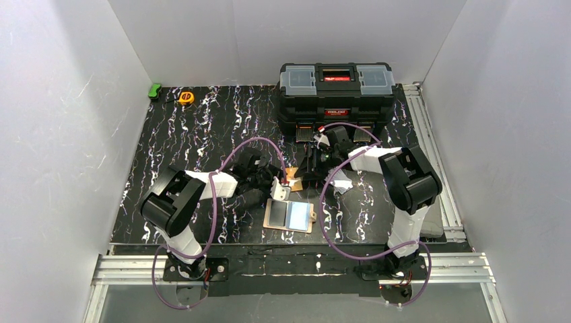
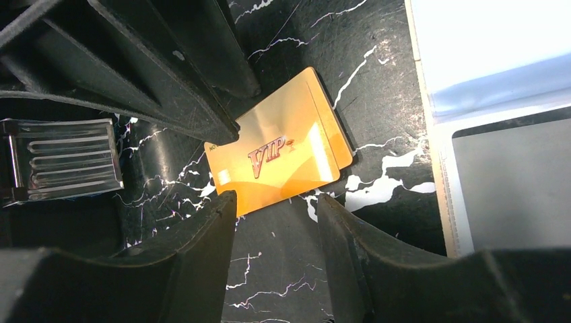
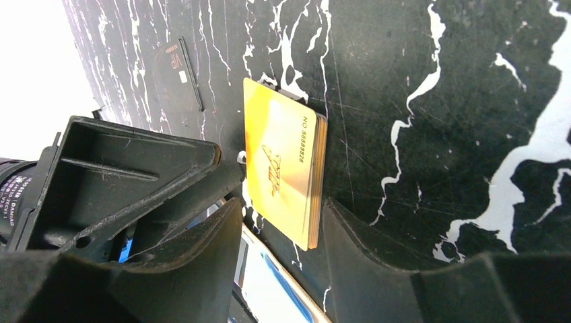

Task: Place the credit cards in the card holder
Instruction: Pick up the credit card from the center of the board.

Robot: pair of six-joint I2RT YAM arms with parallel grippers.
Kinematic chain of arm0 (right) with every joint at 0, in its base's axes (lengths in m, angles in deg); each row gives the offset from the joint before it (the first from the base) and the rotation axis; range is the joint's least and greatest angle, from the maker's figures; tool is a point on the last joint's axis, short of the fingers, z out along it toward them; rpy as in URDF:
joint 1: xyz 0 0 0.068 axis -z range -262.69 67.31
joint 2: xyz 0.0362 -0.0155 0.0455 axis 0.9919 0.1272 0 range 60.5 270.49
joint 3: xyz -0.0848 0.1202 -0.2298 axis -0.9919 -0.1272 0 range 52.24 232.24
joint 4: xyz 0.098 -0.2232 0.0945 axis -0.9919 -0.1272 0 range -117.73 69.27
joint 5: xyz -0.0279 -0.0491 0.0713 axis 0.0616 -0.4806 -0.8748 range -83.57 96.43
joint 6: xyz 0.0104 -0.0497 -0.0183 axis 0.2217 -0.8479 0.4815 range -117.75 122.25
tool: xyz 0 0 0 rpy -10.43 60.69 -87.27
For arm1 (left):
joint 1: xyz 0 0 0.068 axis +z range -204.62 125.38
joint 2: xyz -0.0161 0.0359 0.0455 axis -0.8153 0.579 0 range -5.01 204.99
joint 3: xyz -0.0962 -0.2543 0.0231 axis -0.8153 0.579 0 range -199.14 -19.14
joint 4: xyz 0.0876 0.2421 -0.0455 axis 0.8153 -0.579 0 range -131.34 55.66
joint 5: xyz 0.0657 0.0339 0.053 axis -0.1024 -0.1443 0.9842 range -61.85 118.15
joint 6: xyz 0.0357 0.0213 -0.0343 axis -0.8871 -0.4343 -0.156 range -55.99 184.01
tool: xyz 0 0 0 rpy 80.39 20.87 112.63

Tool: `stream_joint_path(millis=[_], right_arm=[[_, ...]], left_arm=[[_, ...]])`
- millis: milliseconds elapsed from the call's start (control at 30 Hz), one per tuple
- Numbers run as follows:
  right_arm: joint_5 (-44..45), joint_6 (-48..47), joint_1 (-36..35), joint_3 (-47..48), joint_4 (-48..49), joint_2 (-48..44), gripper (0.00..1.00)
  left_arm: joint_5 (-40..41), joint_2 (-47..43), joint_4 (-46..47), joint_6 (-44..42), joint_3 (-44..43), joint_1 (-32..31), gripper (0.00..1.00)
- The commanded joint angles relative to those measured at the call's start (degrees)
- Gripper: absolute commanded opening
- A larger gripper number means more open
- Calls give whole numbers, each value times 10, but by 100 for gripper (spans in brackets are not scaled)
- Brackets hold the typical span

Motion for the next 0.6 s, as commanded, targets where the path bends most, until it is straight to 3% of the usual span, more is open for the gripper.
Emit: stream_joint_path(millis=[0, 567], right_arm=[[30, -8, 0, 0, -6, 35, 56], [28, -10, -2, 1, -8, 46, 55]], left_arm=[[-19, 8, -5, 11, -10, -3, 46], [-18, 6, 18, 41, -18, -13, 45]])
